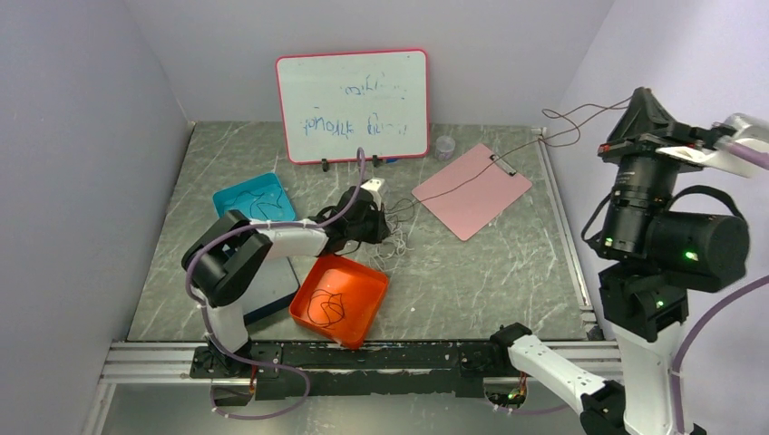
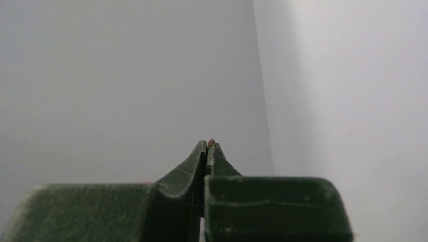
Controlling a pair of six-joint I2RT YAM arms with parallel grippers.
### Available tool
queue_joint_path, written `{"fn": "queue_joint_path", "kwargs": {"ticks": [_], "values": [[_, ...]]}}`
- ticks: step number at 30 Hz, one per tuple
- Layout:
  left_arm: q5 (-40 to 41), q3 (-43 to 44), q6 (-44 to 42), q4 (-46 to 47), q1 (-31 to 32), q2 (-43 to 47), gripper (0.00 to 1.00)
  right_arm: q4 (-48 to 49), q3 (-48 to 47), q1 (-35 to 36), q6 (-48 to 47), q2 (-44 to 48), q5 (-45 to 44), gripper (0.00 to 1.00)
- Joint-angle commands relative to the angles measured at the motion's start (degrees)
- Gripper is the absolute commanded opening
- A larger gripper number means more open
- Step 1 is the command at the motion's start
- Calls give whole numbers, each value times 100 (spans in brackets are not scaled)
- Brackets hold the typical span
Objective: Untangle the cables
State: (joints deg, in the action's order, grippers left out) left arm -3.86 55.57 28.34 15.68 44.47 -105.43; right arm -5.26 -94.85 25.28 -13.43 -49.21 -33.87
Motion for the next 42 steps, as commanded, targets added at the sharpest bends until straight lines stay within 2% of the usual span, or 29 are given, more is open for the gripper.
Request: {"fn": "queue_joint_path", "kwargs": {"ticks": [1,7,12,15,18,26,27,30,34,39,42], "values": [[596,141,-511,-651,-6,508,7,-335,655,-31,-129,102,-1004,0],[950,553,-1234,-1650,-6,810,7,-136,2580,-38,199,150,-1720,0],[1268,615,-1517,-2164,-3,1109,7,-154,3448,-324,961,-297,-1481,0],[1302,707,-1653,-2351,-8,1112,7,-448,3650,-1042,1598,-743,-665,0],[1221,805,-1744,-2428,-3,1017,7,-305,3978,-1802,2145,-1041,148,0],[771,1473,-2041,-2745,13,561,7,289,4384,-3752,2918,-1959,1143,1],[751,1594,-2107,-2848,15,481,7,406,4507,-3996,2980,-2051,1310,7],[663,1917,-2316,-3076,51,238,7,452,4693,-4565,3195,-2219,1787,37],[652,2149,-2451,-3243,134,35,7,734,4884,-4690,3262,-1579,1775,60],[701,2208,-2497,-3331,172,-57,7,545,4495,-4690,3403,-1245,2335,66],[782,2171,-2522,-3311,181,-11,7,944,4632,-4650,3462,-1183,3675,66]]}}
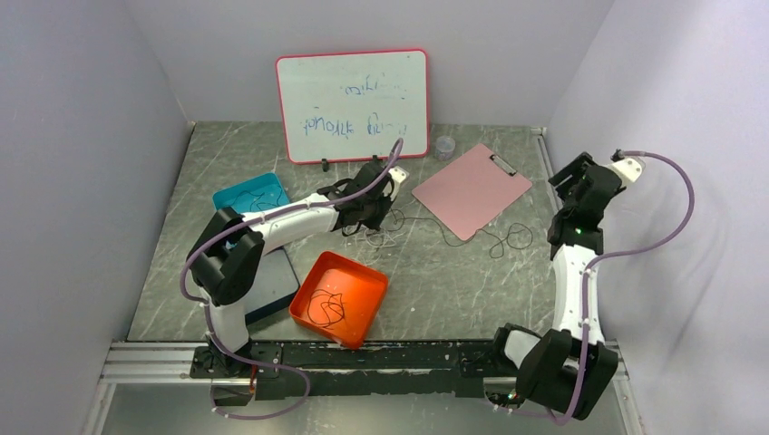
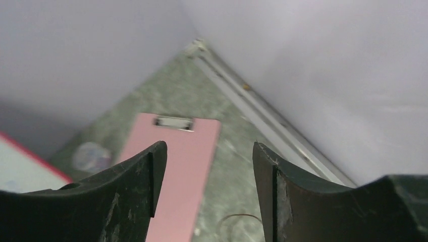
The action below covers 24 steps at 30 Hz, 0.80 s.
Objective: Untangle the cables
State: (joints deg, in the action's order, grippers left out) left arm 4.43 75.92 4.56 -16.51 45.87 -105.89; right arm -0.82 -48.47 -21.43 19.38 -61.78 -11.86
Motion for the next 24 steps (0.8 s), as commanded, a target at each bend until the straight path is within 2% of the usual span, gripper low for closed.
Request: {"fn": "queue_joint_path", "kwargs": {"ticks": [1,3,7,9,15,18,24], "values": [[-27,127,-152,-85,35,48,7,702,93,89,250,49,1956,66],[-30,140,-167,-87,33,64,7,1007,204,444,255,-100,2767,67],[-8,171,-183,-115,28,82,7,1079,438,1812,-395,-319,2824,68],[20,131,-181,-107,32,138,7,1308,837,2339,-470,-328,3148,69],[-24,27,-177,-131,28,300,7,2428,1999,3157,-570,-166,4355,70],[-97,2,-151,-107,28,323,7,3209,2445,3595,-522,-209,4456,72],[-186,-40,-62,-70,28,348,7,4075,2677,4149,-683,-685,4201,73]]}}
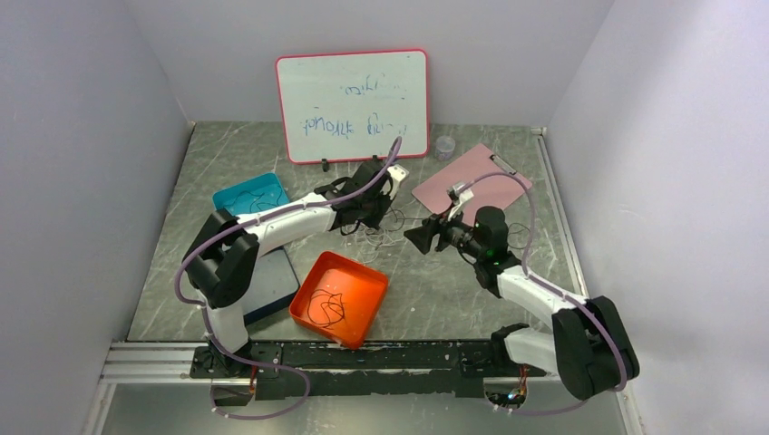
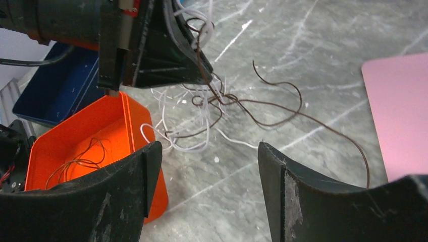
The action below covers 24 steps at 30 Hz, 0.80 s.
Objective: Untangle the cables
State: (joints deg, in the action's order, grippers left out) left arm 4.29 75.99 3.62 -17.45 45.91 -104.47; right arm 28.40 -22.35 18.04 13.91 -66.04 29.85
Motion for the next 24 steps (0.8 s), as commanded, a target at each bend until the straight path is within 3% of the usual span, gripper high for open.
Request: {"fn": "queue_joint_path", "kwargs": {"ticks": [1,8,16,24], "values": [[-191,-48,40,35,27,207,7,1317,78,238,-94,-351,-1,73],[-255,13,65,24,23,137,7,2000,-224,552,-136,-1158,-183,72],[-321,-29,113,56,28,146,7,3000,-391,617,197,-2069,-206,63],[-345,-66,143,89,25,172,7,3390,-845,628,410,-2910,-226,51]]}}
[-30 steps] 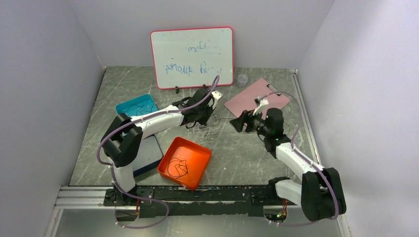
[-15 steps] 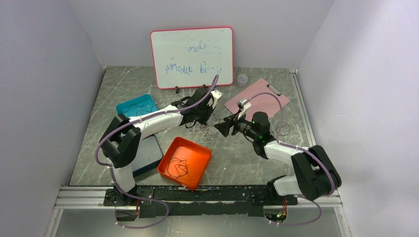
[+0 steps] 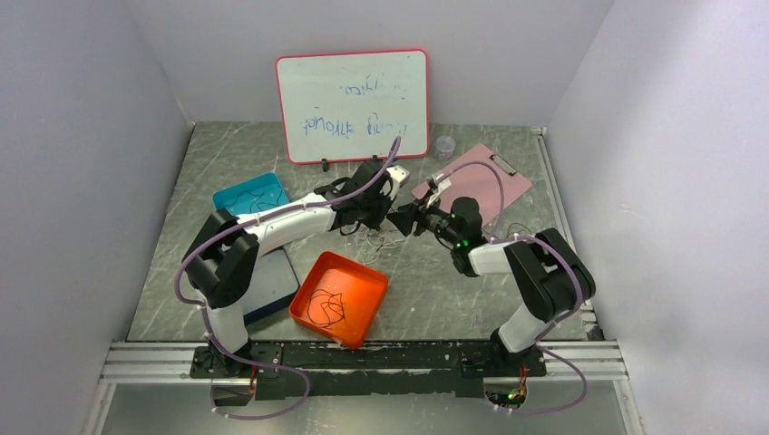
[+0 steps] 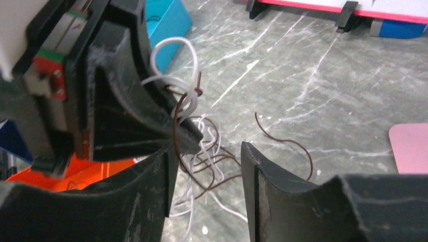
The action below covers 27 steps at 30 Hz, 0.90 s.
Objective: Untangle the cables
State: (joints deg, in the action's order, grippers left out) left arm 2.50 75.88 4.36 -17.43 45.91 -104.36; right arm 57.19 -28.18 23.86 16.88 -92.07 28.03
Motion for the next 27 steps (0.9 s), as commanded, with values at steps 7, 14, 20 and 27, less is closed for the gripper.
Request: {"fn": "queue_joint_path", "kwargs": {"ticks": [7,14,20,27], "values": [[-185,-107,116,133,23,205,7,737,-584,49,296,-981,80,29],[-72,-292,131,286,23,174,8,277,-424,49,194,-515,-402,0],[69,-582,320,659,-56,52,28,-819,-153,54,57,337,-1343,0],[-46,-862,587,1008,-244,-181,46,-1832,141,45,85,1201,-2212,0]]}}
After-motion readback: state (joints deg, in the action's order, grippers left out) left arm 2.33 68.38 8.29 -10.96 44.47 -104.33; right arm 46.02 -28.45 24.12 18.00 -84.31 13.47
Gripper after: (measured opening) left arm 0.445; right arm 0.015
